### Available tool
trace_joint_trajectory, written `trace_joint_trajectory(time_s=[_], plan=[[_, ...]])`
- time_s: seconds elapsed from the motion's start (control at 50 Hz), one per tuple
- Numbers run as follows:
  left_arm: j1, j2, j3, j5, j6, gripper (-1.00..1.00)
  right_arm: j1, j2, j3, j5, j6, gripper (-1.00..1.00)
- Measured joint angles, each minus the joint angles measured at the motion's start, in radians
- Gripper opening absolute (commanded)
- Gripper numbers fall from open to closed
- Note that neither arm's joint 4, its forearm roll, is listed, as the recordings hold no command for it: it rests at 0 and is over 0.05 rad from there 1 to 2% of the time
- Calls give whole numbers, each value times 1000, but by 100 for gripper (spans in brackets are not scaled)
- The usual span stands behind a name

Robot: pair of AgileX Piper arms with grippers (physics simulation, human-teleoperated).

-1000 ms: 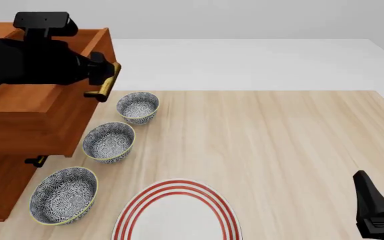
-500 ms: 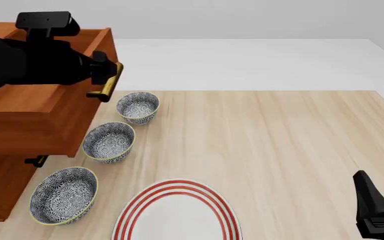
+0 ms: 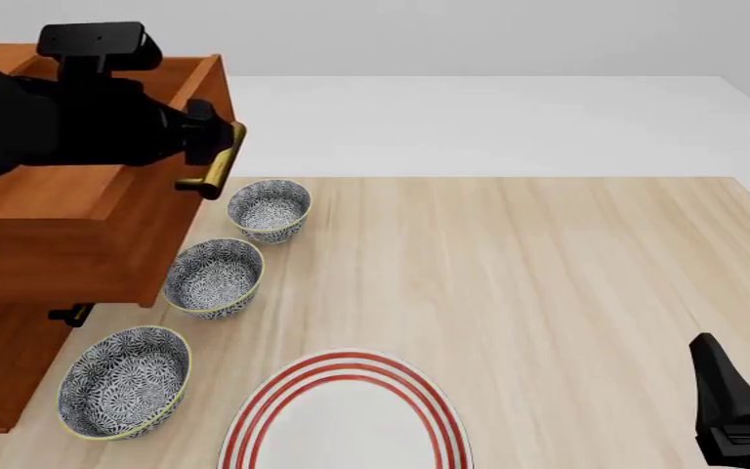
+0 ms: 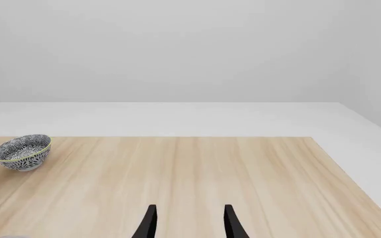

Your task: Open the top drawer of the cabinet.

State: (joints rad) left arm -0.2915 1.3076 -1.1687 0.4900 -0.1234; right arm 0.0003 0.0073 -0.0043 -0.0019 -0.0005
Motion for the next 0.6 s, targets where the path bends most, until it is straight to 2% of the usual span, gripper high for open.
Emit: trace_joint_trajectory(time_s=[0.6], plan=[[-2,-2,6,-14,-6,100,0,0,0,0,0,100]])
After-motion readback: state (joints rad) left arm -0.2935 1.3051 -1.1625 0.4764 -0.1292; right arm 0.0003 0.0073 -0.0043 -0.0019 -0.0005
